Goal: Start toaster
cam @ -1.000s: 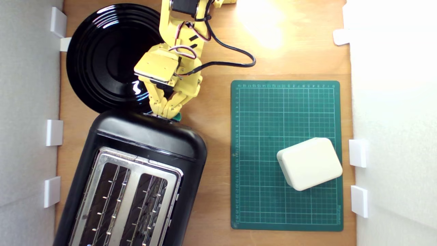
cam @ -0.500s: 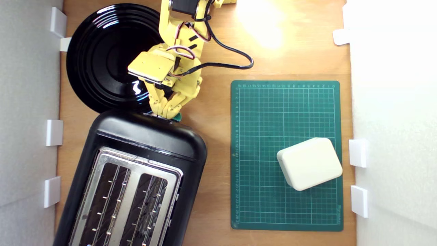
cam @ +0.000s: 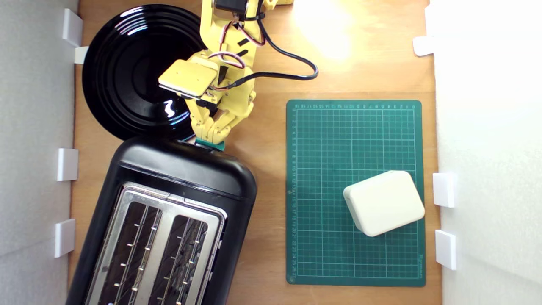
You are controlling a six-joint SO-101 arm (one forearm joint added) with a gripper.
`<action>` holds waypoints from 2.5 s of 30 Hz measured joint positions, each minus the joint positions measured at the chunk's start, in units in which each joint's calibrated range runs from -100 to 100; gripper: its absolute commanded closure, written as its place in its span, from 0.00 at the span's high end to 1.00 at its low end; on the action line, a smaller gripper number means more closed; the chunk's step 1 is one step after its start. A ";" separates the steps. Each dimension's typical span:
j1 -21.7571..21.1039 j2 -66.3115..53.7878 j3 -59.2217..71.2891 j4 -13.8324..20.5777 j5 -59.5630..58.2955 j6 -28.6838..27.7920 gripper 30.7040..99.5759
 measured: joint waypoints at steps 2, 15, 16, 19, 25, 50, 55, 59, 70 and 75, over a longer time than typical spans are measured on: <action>0.00 -1.42 0.00 0.00 2.38 -0.05 0.01; 0.00 -19.67 -0.19 -0.29 21.11 -1.24 0.01; 0.00 -21.43 -0.19 -0.29 22.38 -1.40 0.01; 0.00 -26.43 1.48 -0.29 25.87 -2.10 0.01; -0.18 -38.18 11.40 -0.29 29.11 -5.12 0.01; -0.54 -60.36 35.50 -0.67 40.26 -11.63 0.01; -0.54 -61.94 35.50 -0.67 40.43 -13.52 0.01; -0.45 -62.44 35.87 -0.67 40.43 -15.35 0.01; -0.45 -64.28 37.63 -5.49 37.70 -15.89 0.01; -0.45 -64.19 38.55 -5.68 34.47 -15.62 0.01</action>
